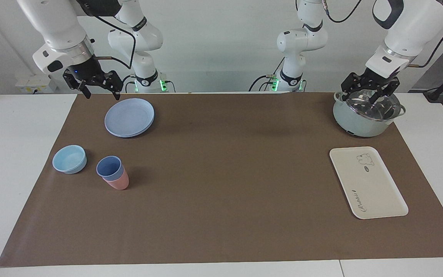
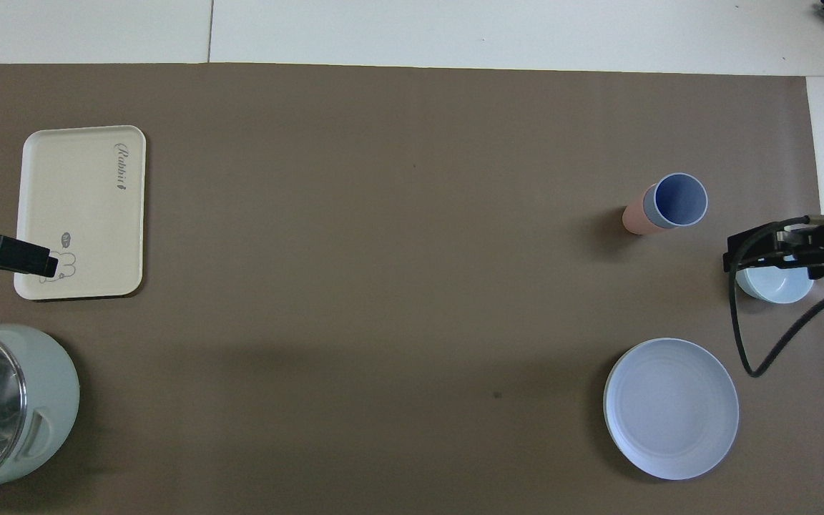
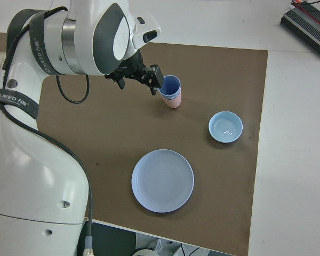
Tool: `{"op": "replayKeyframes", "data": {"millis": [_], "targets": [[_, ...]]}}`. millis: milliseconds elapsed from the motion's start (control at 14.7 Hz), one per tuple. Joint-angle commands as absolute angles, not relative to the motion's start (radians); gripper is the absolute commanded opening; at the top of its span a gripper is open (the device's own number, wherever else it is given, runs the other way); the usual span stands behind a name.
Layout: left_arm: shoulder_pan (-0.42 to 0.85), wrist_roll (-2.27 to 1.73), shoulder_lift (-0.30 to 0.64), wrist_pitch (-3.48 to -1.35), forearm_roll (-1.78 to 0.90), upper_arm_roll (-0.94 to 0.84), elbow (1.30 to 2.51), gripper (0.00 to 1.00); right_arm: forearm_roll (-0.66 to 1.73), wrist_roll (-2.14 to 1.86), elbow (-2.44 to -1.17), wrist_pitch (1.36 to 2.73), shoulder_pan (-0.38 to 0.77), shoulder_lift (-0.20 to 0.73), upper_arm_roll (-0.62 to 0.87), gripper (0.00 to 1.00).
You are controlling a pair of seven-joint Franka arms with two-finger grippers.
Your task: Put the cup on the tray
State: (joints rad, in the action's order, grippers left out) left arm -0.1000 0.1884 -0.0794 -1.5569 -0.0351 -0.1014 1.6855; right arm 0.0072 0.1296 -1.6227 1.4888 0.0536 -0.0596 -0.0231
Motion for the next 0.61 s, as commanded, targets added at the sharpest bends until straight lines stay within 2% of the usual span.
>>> {"op": "replayKeyframes", "data": {"millis": [0,273,545], "targets": [[-0.104,0.181,-0.106,-1.565,-0.017,-0.104,1.712,1.0,0.006,0.083,-1.62,1.463,0.034,-0.078,-0.029,1.0],[-0.104,0.181,-0.106,-1.565,-0.018,-0.104,1.712,1.0,0.011,0.187,-1.606,1.552,-0.023,-0.045,-0.032,0.93],[-0.104,0.181,-0.106,-1.565,-0.017,-0.104,1.712,1.0,-0.003,0.362,-1.508,1.6,-0.116,0.089,-0.032,0.91]]}}
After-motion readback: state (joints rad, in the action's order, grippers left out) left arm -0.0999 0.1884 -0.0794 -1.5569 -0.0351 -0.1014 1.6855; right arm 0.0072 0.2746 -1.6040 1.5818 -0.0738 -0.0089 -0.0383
